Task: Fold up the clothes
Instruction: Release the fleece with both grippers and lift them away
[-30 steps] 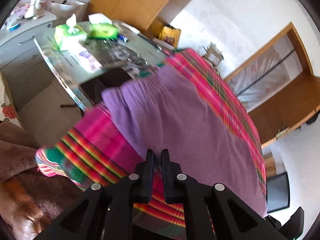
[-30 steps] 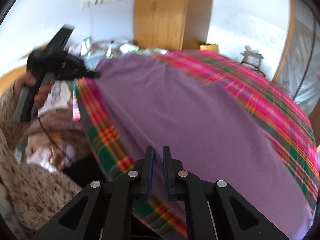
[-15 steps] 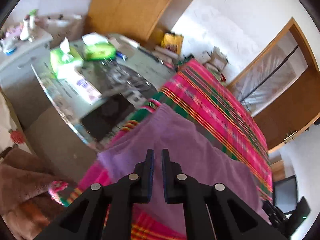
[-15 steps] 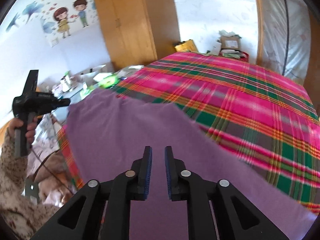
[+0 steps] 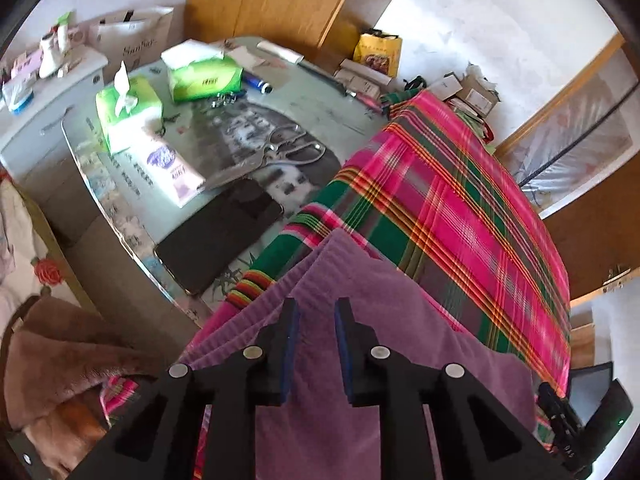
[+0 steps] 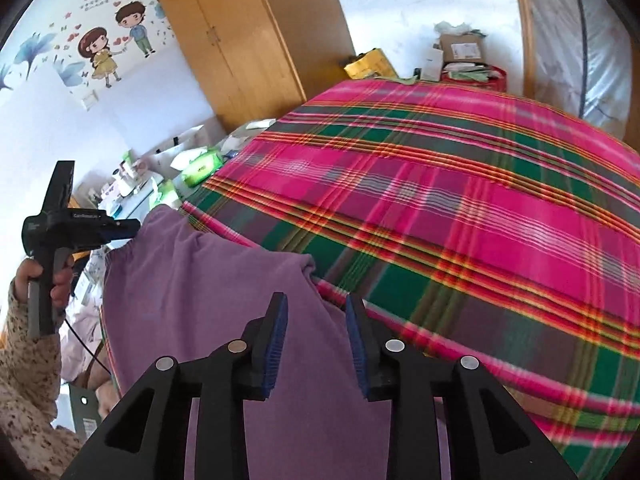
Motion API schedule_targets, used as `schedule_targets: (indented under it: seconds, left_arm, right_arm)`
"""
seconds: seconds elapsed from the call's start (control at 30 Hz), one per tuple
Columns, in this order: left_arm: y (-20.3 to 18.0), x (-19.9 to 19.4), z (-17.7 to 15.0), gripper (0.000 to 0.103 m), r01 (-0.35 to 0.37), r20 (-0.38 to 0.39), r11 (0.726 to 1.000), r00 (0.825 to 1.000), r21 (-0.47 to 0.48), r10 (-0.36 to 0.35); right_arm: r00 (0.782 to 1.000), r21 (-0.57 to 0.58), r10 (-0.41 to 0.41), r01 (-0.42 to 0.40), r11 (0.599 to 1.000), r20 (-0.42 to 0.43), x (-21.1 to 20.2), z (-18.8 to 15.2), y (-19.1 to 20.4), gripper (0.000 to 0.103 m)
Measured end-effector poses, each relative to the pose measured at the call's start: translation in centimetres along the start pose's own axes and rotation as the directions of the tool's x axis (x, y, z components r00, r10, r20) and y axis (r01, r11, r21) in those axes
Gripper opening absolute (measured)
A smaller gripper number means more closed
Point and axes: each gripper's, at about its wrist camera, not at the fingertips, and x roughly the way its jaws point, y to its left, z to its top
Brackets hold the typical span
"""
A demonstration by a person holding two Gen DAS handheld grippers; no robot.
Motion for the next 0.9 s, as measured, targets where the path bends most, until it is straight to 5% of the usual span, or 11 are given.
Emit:
schedule_targets:
  seconds: [0.27,0.7,0.9]
  left_arm:
    - [-2.5,0.1,0.4,0.019,-0.015,0.028,0.996,1.000,0.083,0.012]
    - [-1.5,2.8,1.5,0.019,-0.045,-0.028,0.999,0.999,0.026,0.045]
    - [-1.1,3.0,1.1,0.020,-0.033,-0.001,0.999,0.999,0.030,0.034]
  right_arm:
    - [0.990,0.002,0.117,-0.117,0.993,-0.074,3.5,1.4,-0.1,0.031]
    - [0.967,0.109,0.235,-0.224,0.968,-0.099,5.9,1.8,-1.1,0.030]
    - [0.971,0.129,0.223,-0.212,0.969,-0.081,6.3,2.1,-1.1,0.008]
